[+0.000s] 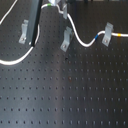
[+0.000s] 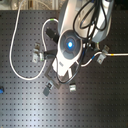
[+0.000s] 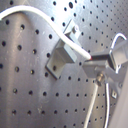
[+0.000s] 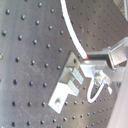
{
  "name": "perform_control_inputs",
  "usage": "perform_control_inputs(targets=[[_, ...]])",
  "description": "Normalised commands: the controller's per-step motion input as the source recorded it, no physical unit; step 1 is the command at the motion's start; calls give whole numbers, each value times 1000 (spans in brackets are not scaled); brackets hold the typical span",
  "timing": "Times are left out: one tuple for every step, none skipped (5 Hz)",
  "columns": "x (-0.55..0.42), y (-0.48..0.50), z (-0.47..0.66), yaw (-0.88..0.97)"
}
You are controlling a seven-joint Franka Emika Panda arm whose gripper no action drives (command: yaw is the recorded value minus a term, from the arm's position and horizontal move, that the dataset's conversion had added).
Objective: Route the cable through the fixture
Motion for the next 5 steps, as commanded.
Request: perform_control_inputs(targets=[[-292,216,149,0],[37,50,-1,0],[219,298,348,20],[163,223,563,11],[85,120,649,0]])
